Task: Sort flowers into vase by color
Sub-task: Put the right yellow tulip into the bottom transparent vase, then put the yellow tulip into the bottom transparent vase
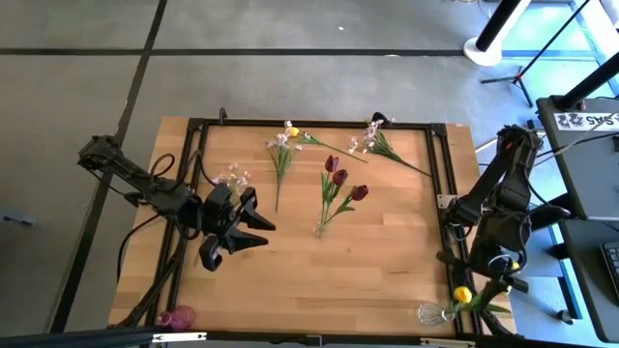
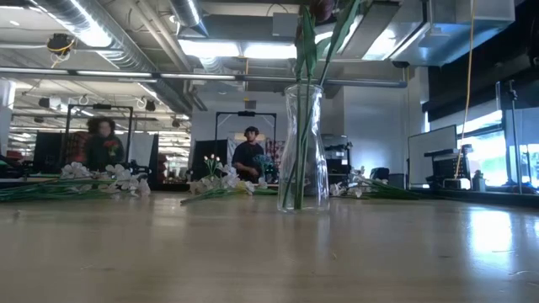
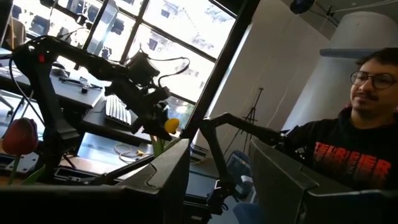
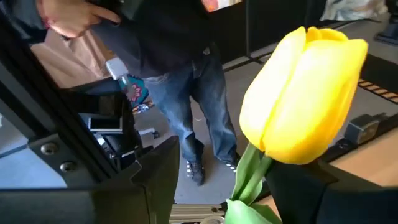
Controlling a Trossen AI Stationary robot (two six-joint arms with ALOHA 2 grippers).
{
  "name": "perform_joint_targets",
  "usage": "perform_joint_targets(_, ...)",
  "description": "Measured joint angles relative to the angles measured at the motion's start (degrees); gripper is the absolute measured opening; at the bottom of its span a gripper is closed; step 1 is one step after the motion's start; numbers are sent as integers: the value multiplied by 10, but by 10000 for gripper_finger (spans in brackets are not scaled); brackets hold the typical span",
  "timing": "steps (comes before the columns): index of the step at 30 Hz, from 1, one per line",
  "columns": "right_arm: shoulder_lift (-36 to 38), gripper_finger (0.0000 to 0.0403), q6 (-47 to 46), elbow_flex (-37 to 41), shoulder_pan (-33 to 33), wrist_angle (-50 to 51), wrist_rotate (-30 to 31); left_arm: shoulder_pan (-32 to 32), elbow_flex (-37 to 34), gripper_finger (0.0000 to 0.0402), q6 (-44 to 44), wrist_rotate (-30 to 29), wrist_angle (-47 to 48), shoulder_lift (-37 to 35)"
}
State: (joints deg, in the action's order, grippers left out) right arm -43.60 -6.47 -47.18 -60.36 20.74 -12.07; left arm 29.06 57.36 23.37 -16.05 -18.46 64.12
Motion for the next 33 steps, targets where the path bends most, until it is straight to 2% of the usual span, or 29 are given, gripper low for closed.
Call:
perform_joint_targets(5,-2,220,6,-54,0,82,39,0,0,160,-12,0,0,0)
perform_joint_targets(12,-4,220,-28,-74,0,223,43,-1,0,160,-14,0,0,0)
perform_joint_targets(18,-5,220,-53,-79,0,248,20,-1,0,160,-14,0,0,0)
perform_joint_targets(21,-4,220,-53,-107,0,279,31,-1,0,160,-19,0,0,0)
perform_joint_targets(23,-4,220,-53,-136,0,327,55,-1,0,160,-28,-1,0,0)
perform_joint_targets(25,-4,220,-53,-170,0,371,96,0,0,160,-34,-27,-4,1)
perform_joint_targets(30,-4,220,-50,-248,0,444,230,-19,0,160,-22,-158,-28,21)
perform_joint_targets(33,-4,220,-27,-281,0,452,324,-47,0,160,23,-224,-50,41)
